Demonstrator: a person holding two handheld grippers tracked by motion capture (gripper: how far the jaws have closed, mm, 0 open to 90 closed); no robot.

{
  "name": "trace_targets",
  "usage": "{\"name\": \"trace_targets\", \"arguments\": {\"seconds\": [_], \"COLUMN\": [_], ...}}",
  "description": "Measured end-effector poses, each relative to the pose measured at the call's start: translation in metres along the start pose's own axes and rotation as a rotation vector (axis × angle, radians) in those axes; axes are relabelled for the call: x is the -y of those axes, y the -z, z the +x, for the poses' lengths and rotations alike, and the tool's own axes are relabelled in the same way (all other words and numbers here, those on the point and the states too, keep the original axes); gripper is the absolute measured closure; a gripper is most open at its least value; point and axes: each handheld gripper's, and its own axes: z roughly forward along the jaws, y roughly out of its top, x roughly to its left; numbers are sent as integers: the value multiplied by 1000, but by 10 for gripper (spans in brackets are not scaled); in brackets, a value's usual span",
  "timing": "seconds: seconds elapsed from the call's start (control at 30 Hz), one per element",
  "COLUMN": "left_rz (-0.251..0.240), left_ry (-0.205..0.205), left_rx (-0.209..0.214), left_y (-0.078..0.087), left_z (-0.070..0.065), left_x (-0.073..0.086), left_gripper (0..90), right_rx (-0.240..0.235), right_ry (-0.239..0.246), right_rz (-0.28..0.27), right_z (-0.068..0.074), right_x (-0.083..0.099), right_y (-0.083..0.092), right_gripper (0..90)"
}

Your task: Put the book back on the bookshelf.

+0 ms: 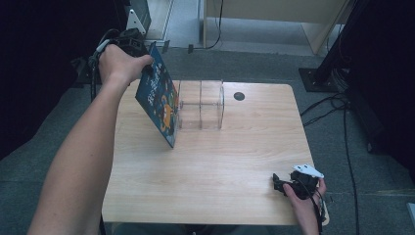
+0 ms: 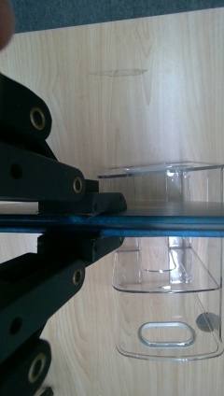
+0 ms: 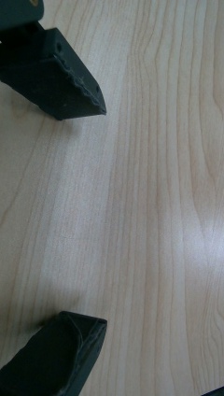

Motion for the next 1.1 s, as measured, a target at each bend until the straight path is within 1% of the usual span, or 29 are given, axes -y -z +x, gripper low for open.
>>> {"name": "trace_targets", "arguments": {"seconds": [0.13,0.27,0.43,0.5,0.6,0.67,0.77,0.9,1.0,1.1], "left_rz": [-2,-6,-6,-9,-26,-39,-47,-66,-65,-69], "left_ry": [11,19,22,20,18,25,24,26,38,39], "left_rx": [1,16,19,23,32,36,47,42,42,30], "left_y": [-1,-3,-4,-4,-5,-6,-6,-6,-6,-7], "left_z": [2,1,2,5,9,12,15,20,27,32], "left_x": [-2,-3,-5,-6,-5,-5,-4,-4,-4,-3], "left_gripper": [843,843,842,842,840,838,833,823,787,765], "right_rx": [0,0,0,0,0,0,0,1,2,2], "right_ry": [0,1,1,1,1,1,1,1,1,1], "right_rz": [0,0,0,0,0,0,0,1,1,1], "right_z": [0,0,0,0,0,0,0,0,0,0], "right_x": [0,0,0,0,0,0,0,0,0,0], "right_y": [0,0,0,0,0,0,0,0,0,0], "right_gripper": [3,3,3,3,3,3,3,4,4,4]}}
